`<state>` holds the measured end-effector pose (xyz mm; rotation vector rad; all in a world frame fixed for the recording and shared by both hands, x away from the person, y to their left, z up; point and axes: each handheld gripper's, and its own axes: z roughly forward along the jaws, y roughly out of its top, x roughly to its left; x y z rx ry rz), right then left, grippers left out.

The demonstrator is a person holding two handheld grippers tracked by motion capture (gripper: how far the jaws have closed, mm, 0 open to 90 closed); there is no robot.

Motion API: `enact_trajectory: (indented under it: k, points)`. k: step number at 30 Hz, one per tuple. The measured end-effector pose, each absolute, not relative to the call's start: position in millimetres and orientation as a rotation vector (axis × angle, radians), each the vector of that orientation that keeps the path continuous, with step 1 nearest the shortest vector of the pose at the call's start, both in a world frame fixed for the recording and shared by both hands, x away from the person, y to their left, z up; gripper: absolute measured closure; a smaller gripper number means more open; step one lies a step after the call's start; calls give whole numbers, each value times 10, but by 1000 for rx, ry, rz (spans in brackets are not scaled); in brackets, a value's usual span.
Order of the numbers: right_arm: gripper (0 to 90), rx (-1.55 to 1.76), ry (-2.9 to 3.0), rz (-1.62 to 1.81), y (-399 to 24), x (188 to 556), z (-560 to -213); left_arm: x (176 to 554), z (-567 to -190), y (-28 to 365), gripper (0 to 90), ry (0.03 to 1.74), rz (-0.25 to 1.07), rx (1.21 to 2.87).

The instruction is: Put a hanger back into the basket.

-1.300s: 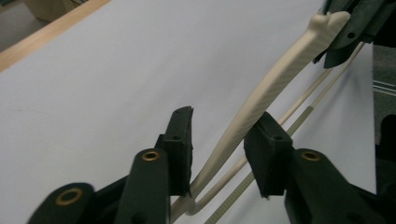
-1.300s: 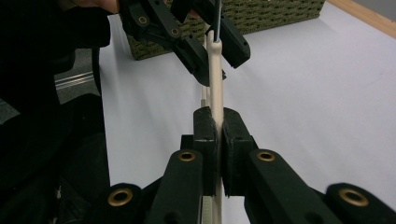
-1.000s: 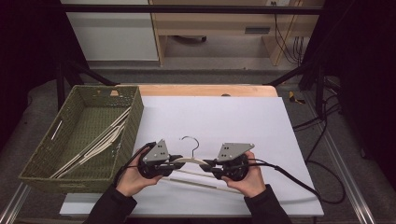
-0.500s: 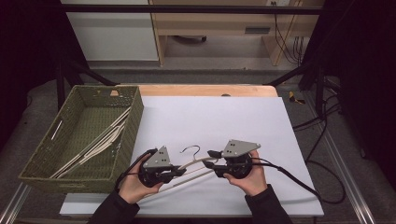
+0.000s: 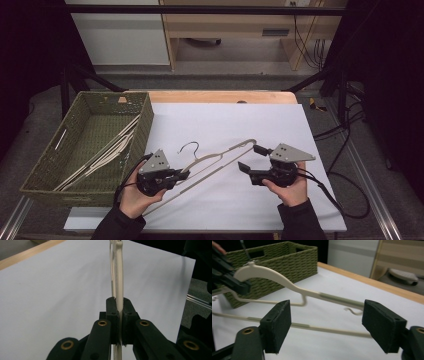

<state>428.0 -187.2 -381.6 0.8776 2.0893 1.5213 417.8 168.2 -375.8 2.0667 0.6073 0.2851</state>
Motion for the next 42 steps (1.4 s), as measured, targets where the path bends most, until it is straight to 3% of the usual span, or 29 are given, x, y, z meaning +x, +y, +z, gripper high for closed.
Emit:
enact_trajectory:
  k: [13, 27, 34, 42]
  points:
    - [159, 972, 1951, 1520, -2335, 4295, -3833, 4100, -3423, 1898, 864, 624, 377, 1979]
    - [112, 1025, 1949, 1448, -2498, 4310, -3870, 4131, -2745, 2180, 864, 626, 533, 1976]
    - [101, 1059, 1955, 1424, -2516, 4318, -3883, 4197, -2454, 2581, 864, 675, 663, 1952]
    - [100, 1056, 1952, 1427, -2523, 4321, -3882, 4355, -2427, 3001, 864, 729, 759, 1982]
